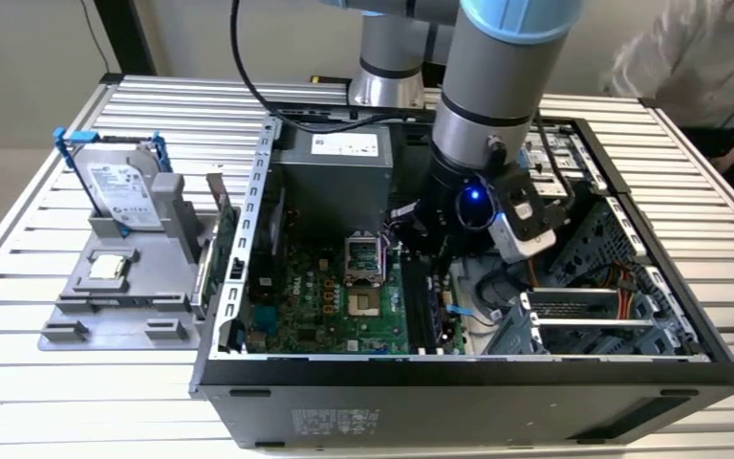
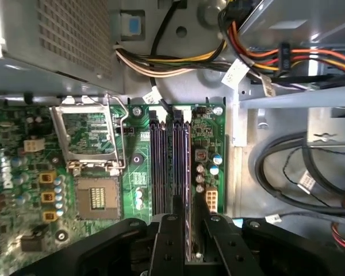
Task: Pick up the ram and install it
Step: 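Insert the ram into the slot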
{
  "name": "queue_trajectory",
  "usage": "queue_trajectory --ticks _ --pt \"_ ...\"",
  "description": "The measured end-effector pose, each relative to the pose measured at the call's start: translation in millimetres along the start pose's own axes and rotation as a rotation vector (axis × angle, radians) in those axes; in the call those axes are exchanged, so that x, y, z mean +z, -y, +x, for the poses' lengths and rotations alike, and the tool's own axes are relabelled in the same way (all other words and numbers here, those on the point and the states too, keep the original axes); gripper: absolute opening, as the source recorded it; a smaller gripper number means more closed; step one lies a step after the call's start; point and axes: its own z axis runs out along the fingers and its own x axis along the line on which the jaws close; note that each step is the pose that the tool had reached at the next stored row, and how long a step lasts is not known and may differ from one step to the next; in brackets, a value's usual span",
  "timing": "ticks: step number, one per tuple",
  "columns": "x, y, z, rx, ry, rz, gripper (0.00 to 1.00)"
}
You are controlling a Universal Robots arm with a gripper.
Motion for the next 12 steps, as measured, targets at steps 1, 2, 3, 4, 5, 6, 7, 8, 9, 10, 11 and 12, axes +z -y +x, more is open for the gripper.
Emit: queue_trajectory --ticks 1,2,3,4,5,6,7,8,9,10,11,12 --pt "-1.7 0.0 -0.1 0.0 -0.0011 0.0001 1.0" --pt "-1.7 0.0 -0.1 0.0 -0.0009 -0.0003 1.0" --pt "-1.7 0.0 0.0 0.0 -0.0009 -0.0004 1.0" --pt "-1.8 0.0 0.0 0.0 -0.0009 -0.0004 1.0" --pt "-2.0 0.1 0.0 0.0 -0.001 -0.0001 0.0" --pt "-2.1 0.0 0.0 0.0 -0.0011 0.0 0.0" --pt "-2.1 0.0 0.0 0.0 -0.001 -0.0001 0.0" --pt "-2.2 0.0 0.0 0.0 -0.001 -0.0001 0.0" --pt "-2.3 0.1 0.0 0.0 -0.001 -0.0001 0.0" --pt "-2.3 0.1 0.0 0.0 -0.001 -0.0001 0.0" --pt "-2.5 0.1 0.0 0.0 -0.001 0.0 0.0" --pt "-2.7 0.1 0.0 0.0 -0.001 -0.0001 0.0"
